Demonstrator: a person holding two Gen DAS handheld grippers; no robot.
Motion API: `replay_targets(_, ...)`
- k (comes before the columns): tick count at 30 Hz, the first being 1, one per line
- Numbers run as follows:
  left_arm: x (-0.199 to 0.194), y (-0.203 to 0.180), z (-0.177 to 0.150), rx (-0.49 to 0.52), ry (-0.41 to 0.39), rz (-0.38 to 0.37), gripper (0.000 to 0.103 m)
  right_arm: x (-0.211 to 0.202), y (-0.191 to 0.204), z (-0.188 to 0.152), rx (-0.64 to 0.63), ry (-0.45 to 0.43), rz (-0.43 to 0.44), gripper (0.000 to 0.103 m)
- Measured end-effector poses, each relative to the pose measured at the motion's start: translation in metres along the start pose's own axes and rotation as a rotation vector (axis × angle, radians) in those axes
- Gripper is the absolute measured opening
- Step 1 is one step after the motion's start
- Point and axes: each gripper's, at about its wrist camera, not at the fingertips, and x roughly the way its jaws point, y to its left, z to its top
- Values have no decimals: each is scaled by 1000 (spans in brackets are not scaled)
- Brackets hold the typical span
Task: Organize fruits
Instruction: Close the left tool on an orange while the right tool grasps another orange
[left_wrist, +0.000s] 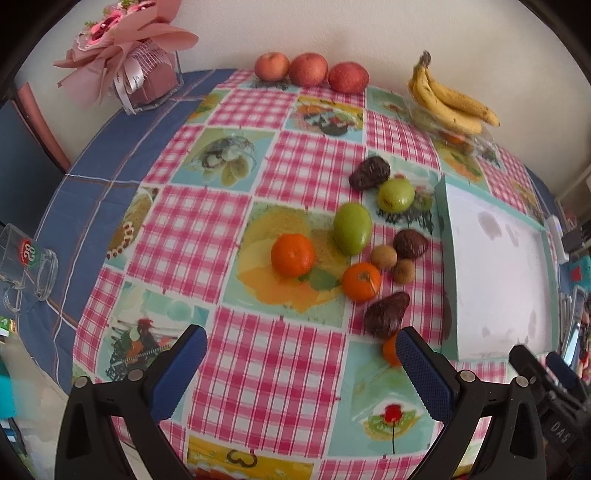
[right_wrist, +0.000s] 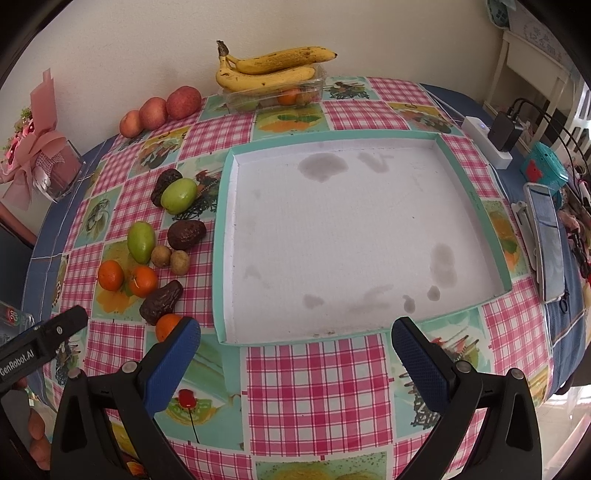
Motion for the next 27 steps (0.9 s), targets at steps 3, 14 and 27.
replay_targets(3,-2,4,7,-24,-32,5,103,3,4,4,-3,-9,35,103)
replay_targets(14,4,24,35,-98,-54,-23,103,7,40,19,-74,-32,105,99)
replay_targets(27,9,17,68,-111,-88,-37,103,20,83,44,-99,-9,200,99)
